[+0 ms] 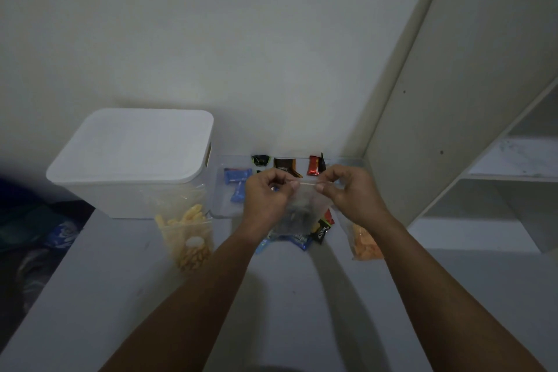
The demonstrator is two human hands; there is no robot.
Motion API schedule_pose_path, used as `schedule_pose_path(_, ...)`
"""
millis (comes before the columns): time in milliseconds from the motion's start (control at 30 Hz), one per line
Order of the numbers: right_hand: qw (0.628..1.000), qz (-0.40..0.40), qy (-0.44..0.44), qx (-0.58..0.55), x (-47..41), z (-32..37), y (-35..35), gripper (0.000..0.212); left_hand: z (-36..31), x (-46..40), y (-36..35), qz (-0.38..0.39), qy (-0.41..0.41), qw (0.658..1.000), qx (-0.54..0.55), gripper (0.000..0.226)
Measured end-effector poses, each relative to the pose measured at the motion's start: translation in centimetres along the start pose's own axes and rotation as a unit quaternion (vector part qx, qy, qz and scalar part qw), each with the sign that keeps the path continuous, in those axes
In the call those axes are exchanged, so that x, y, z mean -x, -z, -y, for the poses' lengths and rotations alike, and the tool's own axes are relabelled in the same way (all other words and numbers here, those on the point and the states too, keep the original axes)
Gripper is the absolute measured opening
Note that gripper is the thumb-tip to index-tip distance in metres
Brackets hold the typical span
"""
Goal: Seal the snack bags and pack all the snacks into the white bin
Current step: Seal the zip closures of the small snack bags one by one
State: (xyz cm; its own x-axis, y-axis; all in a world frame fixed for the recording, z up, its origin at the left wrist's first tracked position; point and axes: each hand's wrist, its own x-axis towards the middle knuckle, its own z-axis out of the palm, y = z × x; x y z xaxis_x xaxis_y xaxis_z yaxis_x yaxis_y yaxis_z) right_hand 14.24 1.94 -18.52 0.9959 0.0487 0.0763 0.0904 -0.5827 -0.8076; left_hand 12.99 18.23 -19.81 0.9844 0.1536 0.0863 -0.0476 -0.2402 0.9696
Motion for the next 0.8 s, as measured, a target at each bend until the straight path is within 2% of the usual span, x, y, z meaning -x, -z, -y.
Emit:
schedule_pose_path(200,1.000,-0.003,-0.003,-0.015,0.0,0.2,0.4,0.012,-0.4,-0.4,-0.1,0.064,-0.006,0.998,0.006,0.007)
schedule_pose_path(300,0.999,0.005,-0.001,-0.049,0.1,0.4,0.6,0.007,-0.6,-0.5,-0.3,0.049,0.014,0.999,0.002,0.009)
schedule_pose_path(433,0.999,0.008,-0.013,-0.037,0.0,-0.2,1.5,0.011,-0.4,-0.8,0.2,0.022,0.020,0.999,0.019,0.010)
schedule_pose_path(667,0.998,-0.018,-0.016,-0.058,0.0,-0.6,2.2,0.009,0.1,-1.3,1.5,0.043,0.047,0.993,0.099,0.011)
schedule_pose_path(800,0.998,-0.005,-0.003,-0.063,0.3,-0.5,2.4,0.009,0.3,-1.7,1.6,0.029,0.035,0.996,0.079,0.017)
